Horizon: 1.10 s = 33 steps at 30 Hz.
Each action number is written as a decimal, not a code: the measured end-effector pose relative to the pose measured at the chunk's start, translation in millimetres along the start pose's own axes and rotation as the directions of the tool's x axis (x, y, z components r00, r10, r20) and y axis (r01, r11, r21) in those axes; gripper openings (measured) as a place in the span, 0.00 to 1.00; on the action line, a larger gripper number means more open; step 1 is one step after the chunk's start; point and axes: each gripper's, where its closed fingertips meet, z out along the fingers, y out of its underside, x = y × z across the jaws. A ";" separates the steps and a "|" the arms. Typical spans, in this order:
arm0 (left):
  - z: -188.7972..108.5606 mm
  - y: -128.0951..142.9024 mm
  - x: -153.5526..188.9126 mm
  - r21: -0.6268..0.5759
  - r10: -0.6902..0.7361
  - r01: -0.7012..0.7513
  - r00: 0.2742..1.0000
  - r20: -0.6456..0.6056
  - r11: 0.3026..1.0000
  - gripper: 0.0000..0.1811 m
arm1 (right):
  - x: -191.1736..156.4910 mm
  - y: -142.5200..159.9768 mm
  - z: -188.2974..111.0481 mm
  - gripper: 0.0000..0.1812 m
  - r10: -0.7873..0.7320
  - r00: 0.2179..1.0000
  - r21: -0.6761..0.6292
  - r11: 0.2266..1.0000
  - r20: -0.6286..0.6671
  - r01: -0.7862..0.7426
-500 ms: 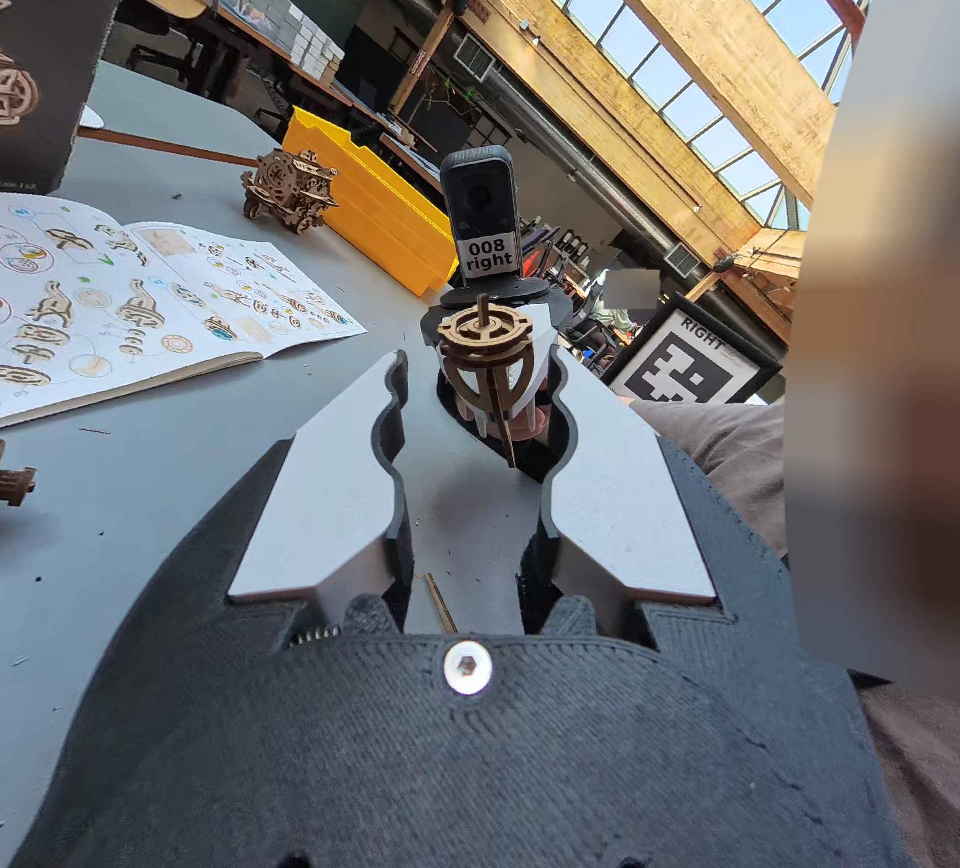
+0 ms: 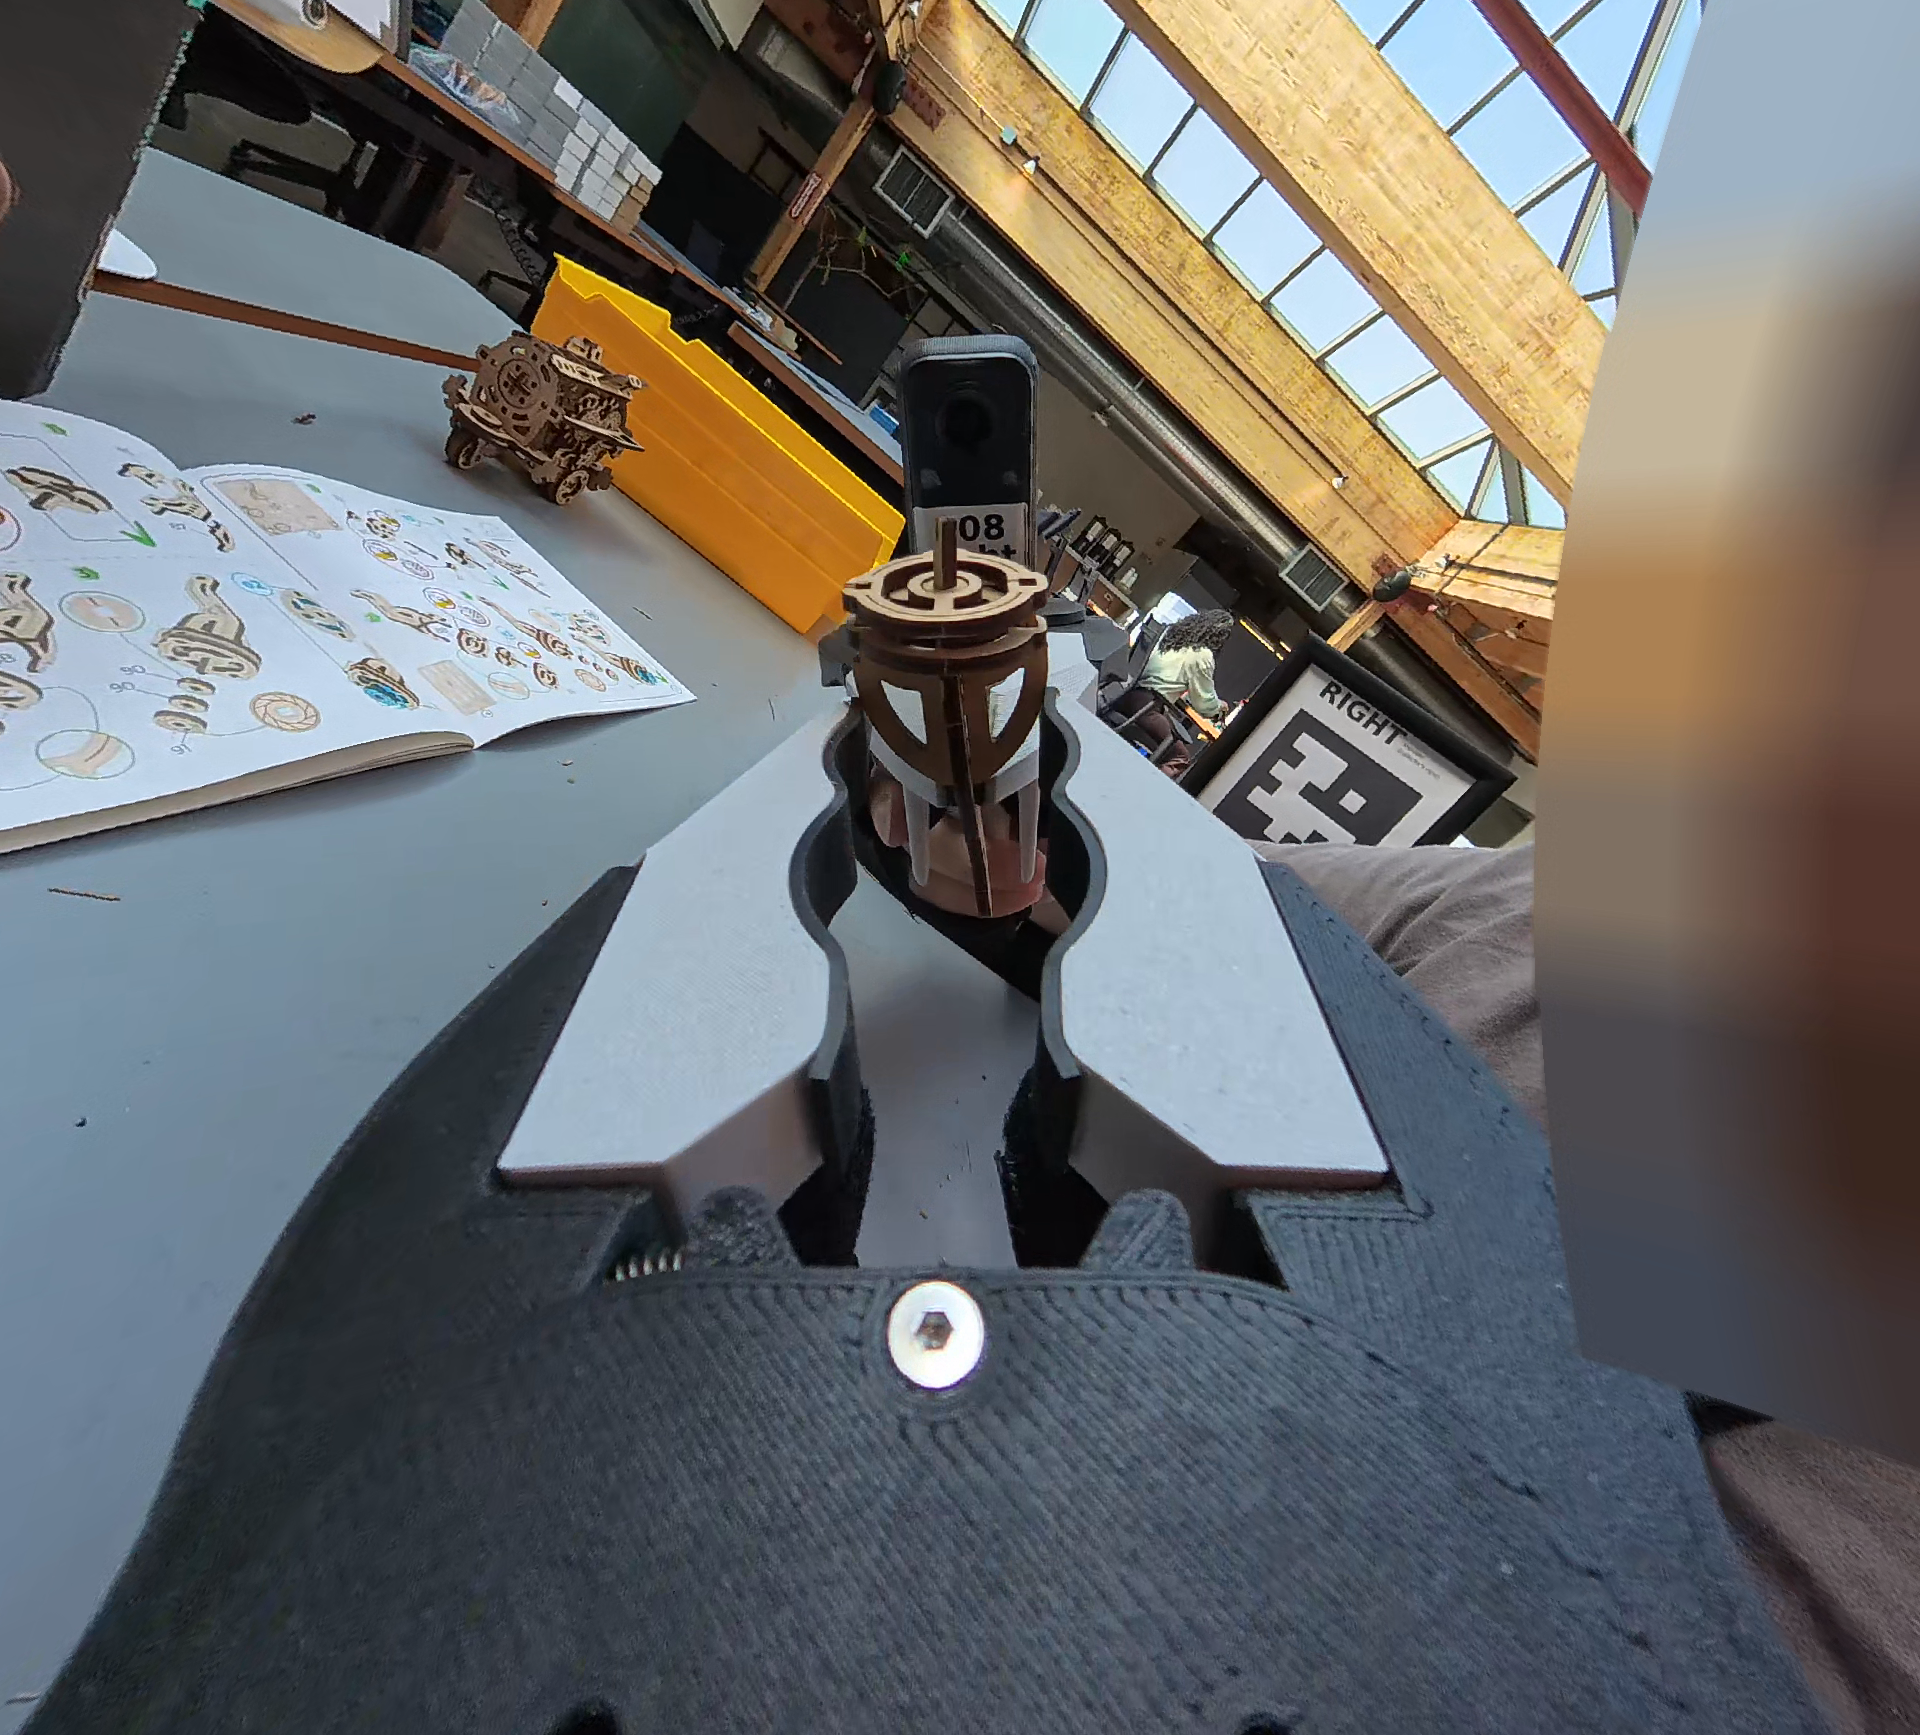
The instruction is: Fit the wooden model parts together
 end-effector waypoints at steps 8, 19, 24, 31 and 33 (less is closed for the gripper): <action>-10.3 -8.9 1.1 0.004 -0.030 0.030 0.999 -0.028 1.000 0.16 | 1.4 -8.0 -9.0 0.13 -0.368 0.930 -0.079 0.928 -0.025 0.365; 4.9 36.1 19.6 -0.254 -0.147 0.107 0.979 -0.144 0.961 0.16 | -16.1 2.9 -20.5 0.23 -0.988 0.156 -0.287 0.149 0.001 0.946; 3.9 34.8 23.1 -0.253 -0.129 0.085 0.978 -0.164 0.964 0.16 | -17.6 6.2 -20.2 0.15 -0.984 0.178 -0.301 0.163 0.023 0.939; 3.7 34.7 22.1 -0.252 -0.133 0.091 0.978 -0.158 0.963 0.16 | -15.8 6.3 -20.1 0.14 -0.986 0.168 -0.320 0.153 0.021 0.935; 3.5 33.9 21.0 -0.248 -0.138 0.097 0.979 -0.152 0.964 0.16 | -14.3 4.8 -19.8 0.14 -0.987 0.163 -0.327 0.151 0.010 0.933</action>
